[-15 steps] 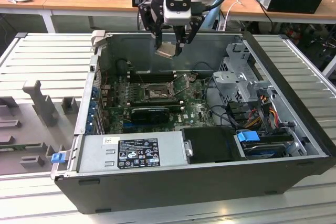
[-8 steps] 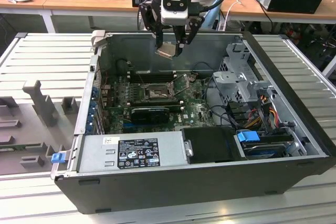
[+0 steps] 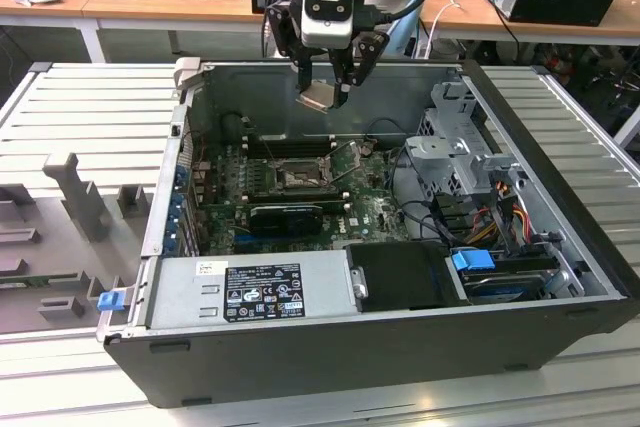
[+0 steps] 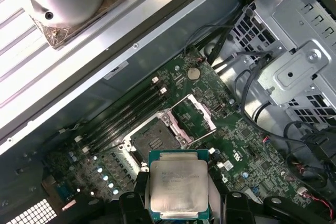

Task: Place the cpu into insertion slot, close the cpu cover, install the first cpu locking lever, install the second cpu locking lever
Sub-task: 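Place the cpu into insertion slot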

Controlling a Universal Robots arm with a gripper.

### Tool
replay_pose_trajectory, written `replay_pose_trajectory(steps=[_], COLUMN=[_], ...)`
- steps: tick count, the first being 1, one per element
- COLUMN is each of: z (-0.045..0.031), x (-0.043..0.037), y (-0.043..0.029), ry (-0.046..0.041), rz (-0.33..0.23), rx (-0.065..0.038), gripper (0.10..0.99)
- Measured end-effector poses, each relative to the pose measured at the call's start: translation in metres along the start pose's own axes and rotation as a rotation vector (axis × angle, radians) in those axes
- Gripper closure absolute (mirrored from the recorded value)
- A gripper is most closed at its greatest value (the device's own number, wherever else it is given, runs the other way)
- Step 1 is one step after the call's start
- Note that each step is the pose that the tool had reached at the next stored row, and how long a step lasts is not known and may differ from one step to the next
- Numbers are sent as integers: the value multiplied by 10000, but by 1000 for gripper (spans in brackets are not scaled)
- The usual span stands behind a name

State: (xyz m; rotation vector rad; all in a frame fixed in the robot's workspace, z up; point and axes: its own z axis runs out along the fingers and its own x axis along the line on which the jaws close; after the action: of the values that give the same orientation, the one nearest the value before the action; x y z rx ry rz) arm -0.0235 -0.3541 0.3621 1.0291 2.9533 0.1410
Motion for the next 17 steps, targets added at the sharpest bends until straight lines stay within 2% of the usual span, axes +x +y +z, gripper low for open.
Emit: replay_pose_trajectory(steps=[17], z=[1], x=[0], y=[0], ry=[-83], rz=[930], rx=[-18], gripper=[553])
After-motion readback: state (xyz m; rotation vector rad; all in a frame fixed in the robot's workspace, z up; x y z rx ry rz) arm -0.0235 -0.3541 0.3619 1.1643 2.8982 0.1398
